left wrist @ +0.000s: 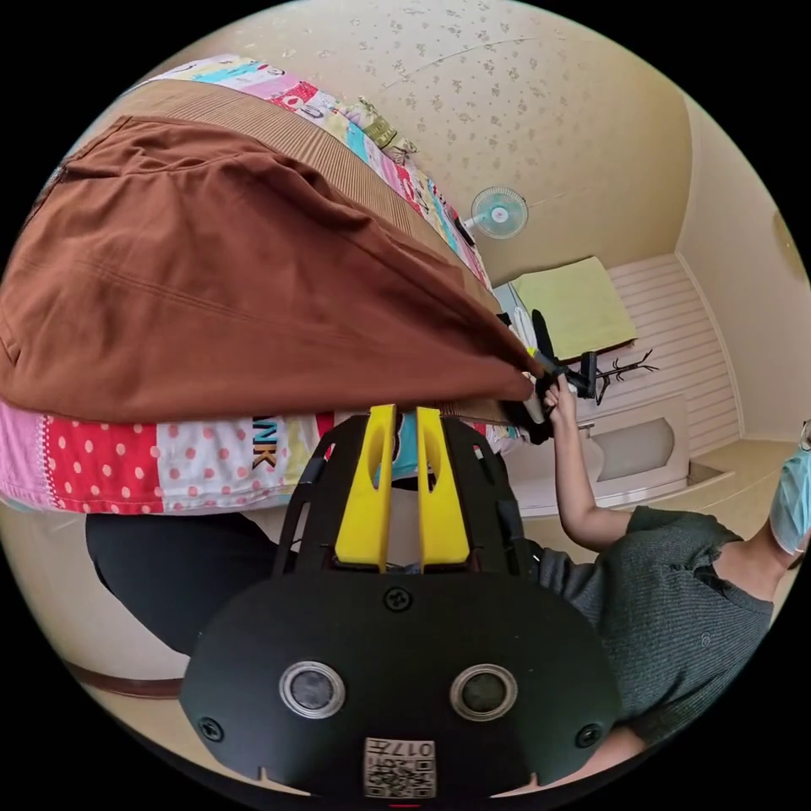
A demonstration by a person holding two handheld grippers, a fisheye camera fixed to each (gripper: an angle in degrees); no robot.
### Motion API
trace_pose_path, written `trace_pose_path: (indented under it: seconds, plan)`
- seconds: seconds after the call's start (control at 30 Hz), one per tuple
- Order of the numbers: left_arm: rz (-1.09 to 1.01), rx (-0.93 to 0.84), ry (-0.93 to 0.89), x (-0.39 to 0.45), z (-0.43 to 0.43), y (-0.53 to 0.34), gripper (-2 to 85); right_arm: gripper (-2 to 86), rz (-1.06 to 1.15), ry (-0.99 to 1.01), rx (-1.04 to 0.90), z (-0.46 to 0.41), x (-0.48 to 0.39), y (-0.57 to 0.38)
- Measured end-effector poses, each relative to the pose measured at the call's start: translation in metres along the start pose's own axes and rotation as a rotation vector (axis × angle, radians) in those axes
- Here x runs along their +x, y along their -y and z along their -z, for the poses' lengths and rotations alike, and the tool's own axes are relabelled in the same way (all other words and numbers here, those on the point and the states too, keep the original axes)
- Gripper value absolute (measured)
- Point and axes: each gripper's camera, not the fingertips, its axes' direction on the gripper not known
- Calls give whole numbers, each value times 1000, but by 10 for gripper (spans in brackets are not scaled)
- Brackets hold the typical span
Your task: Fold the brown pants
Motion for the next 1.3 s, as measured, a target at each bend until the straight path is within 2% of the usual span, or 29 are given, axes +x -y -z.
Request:
trace_pose_path:
  seconds: [0.07,0.13,0.2,0.3,0.37,0.4,0.43,0.47,0.53,0.7,0.77,0.87,0.93,1.07,1.23,1.3]
  plan:
    - [-10,-12,1,7,-11,1,57,142,-28,-8,28,14,-1,-1]
    - [-49,-7,10,21,-21,7,67,145,66,34,126,26,-17,-21]
    - [-86,-21,34,31,-32,17,75,129,126,-11,140,19,-31,-42]
    - [-155,-44,138,46,-57,41,84,103,226,-72,-1,-32,-43,-63]
    - [-165,-74,267,45,-79,56,79,60,262,-176,-282,-96,-35,-71]
    - [-138,-153,355,36,-101,64,74,51,271,-205,-359,-110,-32,-74]
    - [-83,-229,399,25,-119,67,55,38,273,-202,-285,-106,-31,-82]
    - [-79,-196,389,25,-117,65,46,29,235,-200,-295,-99,-28,-85]
    - [-56,-286,310,23,-120,59,2,22,206,-196,-384,-97,-26,-91]
    - [-86,-312,242,32,-112,28,-9,15,154,-248,-498,-88,-22,-96]
    - [-81,-332,176,31,-110,19,-10,18,173,-182,-339,-58,-29,-77]
    - [-43,-237,85,26,-91,4,-10,34,202,-71,-106,-27,-36,-31]
    - [-16,-183,49,20,-78,-1,-10,64,198,-36,-64,-33,-30,12]
    - [34,-167,49,8,-63,0,-10,173,44,78,-42,-72,13,120]
    - [76,-121,74,2,-33,1,-10,196,-147,73,86,-72,60,204]
    - [97,-95,88,-1,-24,-1,-10,191,-137,46,127,-64,64,226]
